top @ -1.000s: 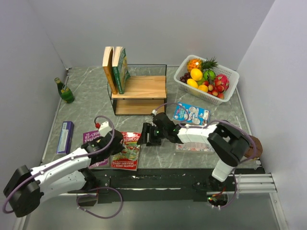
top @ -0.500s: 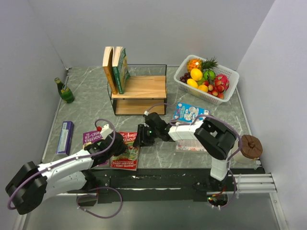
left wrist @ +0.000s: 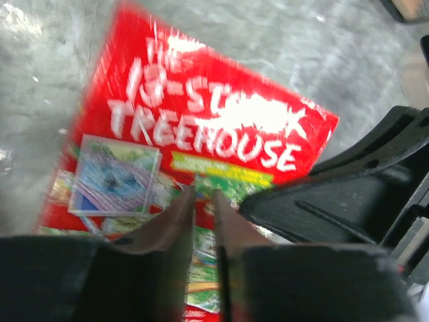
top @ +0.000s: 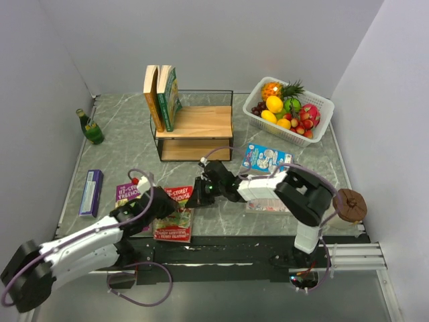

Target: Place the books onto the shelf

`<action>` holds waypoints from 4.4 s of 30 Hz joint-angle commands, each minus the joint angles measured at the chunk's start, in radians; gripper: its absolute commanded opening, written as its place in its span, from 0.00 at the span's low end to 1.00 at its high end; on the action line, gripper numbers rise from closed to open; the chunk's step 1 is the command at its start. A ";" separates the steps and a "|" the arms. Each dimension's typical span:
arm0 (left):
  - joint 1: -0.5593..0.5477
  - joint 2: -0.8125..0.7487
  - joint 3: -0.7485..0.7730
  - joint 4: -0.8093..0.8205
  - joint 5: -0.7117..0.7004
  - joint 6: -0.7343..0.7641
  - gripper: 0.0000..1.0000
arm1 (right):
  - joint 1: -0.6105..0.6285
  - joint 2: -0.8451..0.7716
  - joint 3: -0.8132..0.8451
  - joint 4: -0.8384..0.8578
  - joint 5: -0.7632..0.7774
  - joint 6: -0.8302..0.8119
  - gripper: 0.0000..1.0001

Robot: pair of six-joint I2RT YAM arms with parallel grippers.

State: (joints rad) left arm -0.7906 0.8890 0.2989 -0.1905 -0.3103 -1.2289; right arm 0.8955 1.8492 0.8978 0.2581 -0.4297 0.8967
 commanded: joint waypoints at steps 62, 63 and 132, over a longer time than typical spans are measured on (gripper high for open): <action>-0.009 -0.354 0.591 0.013 0.864 0.536 0.60 | -0.012 -0.743 0.693 -1.157 -0.349 -0.706 0.00; -0.010 -0.343 0.592 0.037 0.885 0.531 0.58 | -0.012 -0.745 0.691 -1.155 -0.354 -0.709 0.00; 0.220 0.648 1.309 0.100 -0.012 1.082 0.01 | -0.434 -0.140 0.897 -0.760 0.554 -0.326 0.97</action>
State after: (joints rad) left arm -0.5781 1.5429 1.6135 -0.2031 -0.3370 -0.1471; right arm 0.4675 1.6871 1.7283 -0.5438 0.1272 0.5823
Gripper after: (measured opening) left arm 0.211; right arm 0.970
